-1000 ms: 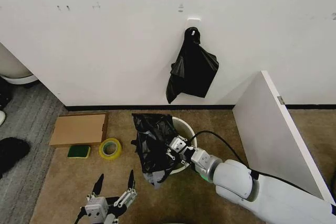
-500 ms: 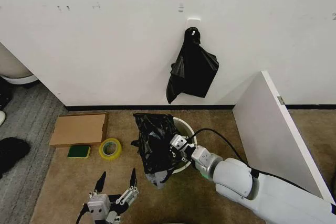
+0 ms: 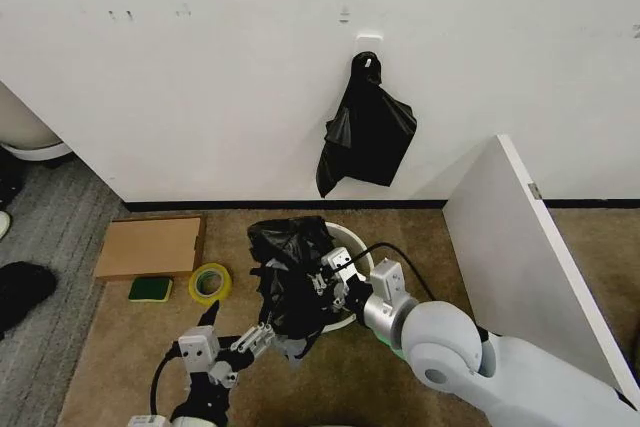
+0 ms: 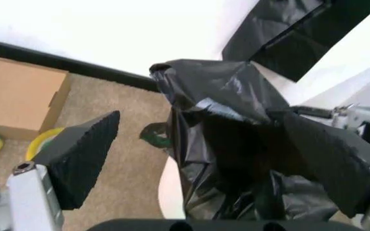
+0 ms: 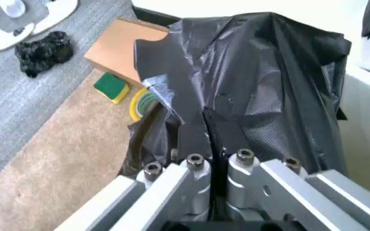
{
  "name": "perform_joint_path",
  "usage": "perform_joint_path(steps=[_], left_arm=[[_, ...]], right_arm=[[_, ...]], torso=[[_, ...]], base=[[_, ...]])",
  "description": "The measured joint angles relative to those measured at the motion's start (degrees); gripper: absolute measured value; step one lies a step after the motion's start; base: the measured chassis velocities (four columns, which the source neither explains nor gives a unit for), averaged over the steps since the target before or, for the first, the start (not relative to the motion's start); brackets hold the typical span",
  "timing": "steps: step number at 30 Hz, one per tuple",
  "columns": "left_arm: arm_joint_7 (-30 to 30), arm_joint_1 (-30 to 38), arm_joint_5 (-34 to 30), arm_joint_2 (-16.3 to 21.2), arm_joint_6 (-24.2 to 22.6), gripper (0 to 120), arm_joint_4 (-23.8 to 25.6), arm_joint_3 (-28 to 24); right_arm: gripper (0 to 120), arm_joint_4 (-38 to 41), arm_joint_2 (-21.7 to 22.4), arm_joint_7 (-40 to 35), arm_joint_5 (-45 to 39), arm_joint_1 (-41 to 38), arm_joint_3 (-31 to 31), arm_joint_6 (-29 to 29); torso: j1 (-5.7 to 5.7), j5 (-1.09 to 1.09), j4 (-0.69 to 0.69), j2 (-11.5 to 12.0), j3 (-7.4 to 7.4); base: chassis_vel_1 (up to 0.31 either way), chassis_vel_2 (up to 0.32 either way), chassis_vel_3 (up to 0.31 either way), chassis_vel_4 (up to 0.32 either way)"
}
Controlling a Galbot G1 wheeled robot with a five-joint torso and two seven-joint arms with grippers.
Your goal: Place the garbage bag over the trash bin.
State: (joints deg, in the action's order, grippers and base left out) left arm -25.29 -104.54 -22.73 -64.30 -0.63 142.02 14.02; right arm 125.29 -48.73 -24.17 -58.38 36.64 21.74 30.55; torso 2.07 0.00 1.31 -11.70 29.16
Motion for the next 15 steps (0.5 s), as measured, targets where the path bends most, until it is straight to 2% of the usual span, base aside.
perform_joint_path(steps=[6,10,15], left_arm=[[-1.2,1.5,0.4,0.4,-2.2,100,-1.3,-0.2],[-2.4,4.6,-0.3,1.3,-5.7,100,-2.7,-1.8],[-3.6,10.1,-4.7,5.9,-9.9,100,-3.6,-2.7]], right_arm=[[0,-0.9,-1.4,-1.2,0.0,-0.5,0.5,-0.7],[0,-2.2,-2.1,-1.6,1.0,-0.7,0.6,-1.2],[0,-2.3,-2.0,-2.0,0.3,-0.9,0.8,-1.2]], torso=[[0.00,0.00,-0.01,0.0,0.00],[0.00,-0.01,0.00,0.0,0.00],[0.00,0.00,0.01,0.0,0.00]], base=[[0.000,0.000,0.000,0.000],[0.000,0.000,0.000,0.000],[0.000,0.000,0.000,0.000]])
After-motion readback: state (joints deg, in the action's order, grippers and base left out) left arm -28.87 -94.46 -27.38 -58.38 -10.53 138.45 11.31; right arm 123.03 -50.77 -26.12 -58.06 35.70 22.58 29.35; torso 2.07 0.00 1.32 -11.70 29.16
